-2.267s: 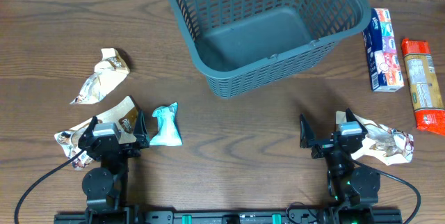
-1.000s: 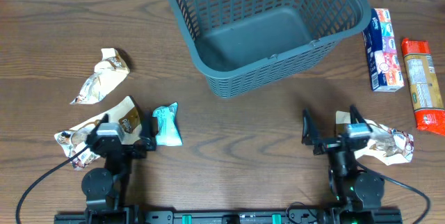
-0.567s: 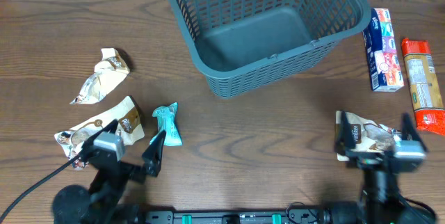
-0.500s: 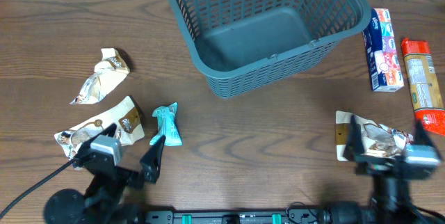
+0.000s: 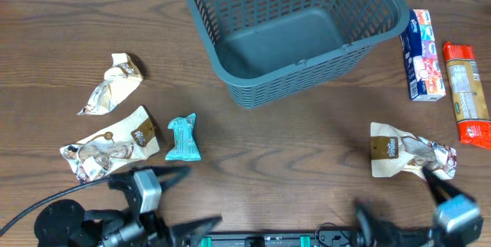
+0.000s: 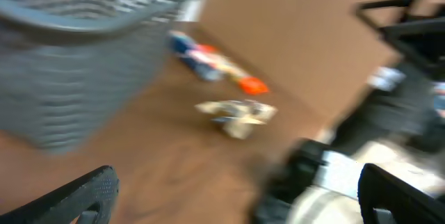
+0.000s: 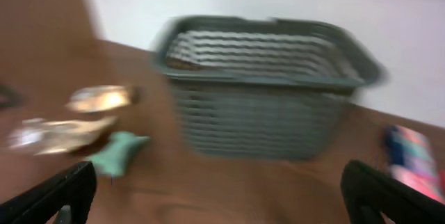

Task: Pack container
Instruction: 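Raise both grippers and move them toward the gray basket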

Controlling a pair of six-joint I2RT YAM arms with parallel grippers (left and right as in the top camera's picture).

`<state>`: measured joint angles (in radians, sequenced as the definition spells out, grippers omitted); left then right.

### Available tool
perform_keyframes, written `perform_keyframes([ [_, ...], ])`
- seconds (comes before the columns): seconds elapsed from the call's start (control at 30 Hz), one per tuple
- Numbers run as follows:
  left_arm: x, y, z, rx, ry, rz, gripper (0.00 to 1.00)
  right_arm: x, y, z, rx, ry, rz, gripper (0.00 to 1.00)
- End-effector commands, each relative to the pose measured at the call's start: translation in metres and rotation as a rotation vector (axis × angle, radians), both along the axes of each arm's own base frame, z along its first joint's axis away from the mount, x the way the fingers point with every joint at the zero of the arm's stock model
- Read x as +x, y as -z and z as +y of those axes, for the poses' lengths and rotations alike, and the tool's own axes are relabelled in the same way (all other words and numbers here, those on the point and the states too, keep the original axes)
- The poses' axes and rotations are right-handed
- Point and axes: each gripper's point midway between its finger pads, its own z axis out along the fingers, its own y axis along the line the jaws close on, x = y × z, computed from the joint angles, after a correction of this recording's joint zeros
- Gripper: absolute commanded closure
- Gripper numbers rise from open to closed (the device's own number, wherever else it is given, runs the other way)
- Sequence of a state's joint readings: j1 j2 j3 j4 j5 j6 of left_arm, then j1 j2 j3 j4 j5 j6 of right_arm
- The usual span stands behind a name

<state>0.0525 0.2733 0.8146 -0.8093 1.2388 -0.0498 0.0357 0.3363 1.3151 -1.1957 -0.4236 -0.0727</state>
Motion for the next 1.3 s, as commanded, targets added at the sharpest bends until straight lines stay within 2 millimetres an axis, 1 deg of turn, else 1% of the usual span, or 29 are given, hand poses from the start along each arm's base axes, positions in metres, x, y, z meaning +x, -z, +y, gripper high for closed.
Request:
perform_keyframes([
  [0.0, -0.037, -0.015, -0.013, -0.097, 0.225, 0.035, 0.01, -0.031, -0.016, 0.033, 0.062, -0.222, -0.018, 0.01],
  [0.03, -0.036, -0.016, -0.013, -0.093, 0.218, 0.027, 0.01, -0.032, -0.018, 0.030, 0.070, -0.199, -0.016, 0.01],
  [0.07, -0.032, -0.015, -0.012, -0.088, 0.199, 0.029, 0.01, -0.029, -0.019, 0.023, 0.092, -0.140, -0.004, 0.01],
  [0.17, -0.003, -0.009, -0.003, -0.084, 0.027, 0.128, 0.02, -0.018, -0.019, 0.001, 0.136, 0.025, 0.039, 0.01],
  [0.23, 0.008, -0.014, 0.000, -0.086, -0.016, 0.112, 0.01, -0.009, -0.017, -0.006, 0.143, 0.076, 0.083, 0.01],
  [0.37, 0.019, -0.030, 0.001, -0.098, -0.024, 0.097, 0.01, 0.019, -0.020, -0.008, 0.154, 0.106, 0.205, 0.01],
  [0.53, 0.032, -0.032, 0.002, -0.091, -0.025, 0.148, 0.01, 0.058, -0.026, -0.007, 0.104, 0.114, 0.446, 0.01],
  [0.6, 0.041, -0.023, 0.005, -0.069, -0.071, 0.186, 0.01, 0.069, -0.027, -0.007, 0.050, 0.098, 0.545, 0.01],
  [0.63, 0.045, -0.017, 0.008, -0.049, -0.102, 0.203, 0.01, 0.078, -0.031, -0.006, 0.018, 0.084, 0.568, 0.01],
  [0.67, 0.049, -0.010, 0.012, -0.020, -0.142, 0.219, 0.01, 0.087, -0.038, 0.000, 0.030, 0.049, 0.567, 0.01],
  [0.7, 0.054, 0.001, 0.018, 0.025, -0.198, 0.244, 0.01, 0.093, -0.050, 0.010, 0.038, -0.014, 0.539, 0.01],
  [0.73, 0.058, 0.011, 0.025, 0.075, -0.250, 0.264, 0.01, 0.102, -0.059, 0.014, 0.028, -0.050, 0.510, 0.01],
  [0.83, 0.065, 0.047, 0.058, 0.326, -0.430, 0.326, 0.01, 0.115, -0.077, 0.015, 0.015, -0.061, 0.457, 0.01],
  [0.9, 0.067, 0.059, 0.077, 0.466, -0.499, 0.367, 0.01, 0.117, -0.084, 0.017, 0.020, -0.069, 0.437, 0.01],
  [0.93, 0.068, 0.061, 0.081, 0.518, -0.505, 0.389, 0.01, 0.116, -0.087, 0.018, 0.023, -0.075, 0.427, 0.01],
  [1.0, 0.071, 0.060, 0.082, 0.570, -0.484, 0.410, 0.01, 0.116, -0.089, 0.016, 0.011, -0.066, 0.409, 0.01],
  [1.03, 0.074, 0.057, 0.082, 0.597, -0.474, 0.423, 0.01, 0.120, -0.089, 0.009, -0.007, -0.021, 0.397, 0.01],
  [1.1, 0.084, 0.050, 0.083, 0.659, -0.466, 0.440, 0.01, 0.128, -0.085, -0.013, -0.026, 0.118, 0.406, 0.01],
  [1.13, 0.091, 0.045, 0.082, 0.688, -0.459, 0.439, 0.01, 0.133, -0.081, -0.027, -0.026, 0.218, 0.423, 0.01],
  [1.2, 0.103, 0.036, 0.075, 0.725, -0.436, 0.425, 0.01, 0.139, -0.075, -0.039, -0.046, 0.287, 0.446, 0.01],
  [1.27, 0.115, 0.024, 0.062, 0.761, -0.392, 0.395, 0.01, 0.148, -0.064, -0.046, -0.100, 0.314, 0.484, 0.01],
])
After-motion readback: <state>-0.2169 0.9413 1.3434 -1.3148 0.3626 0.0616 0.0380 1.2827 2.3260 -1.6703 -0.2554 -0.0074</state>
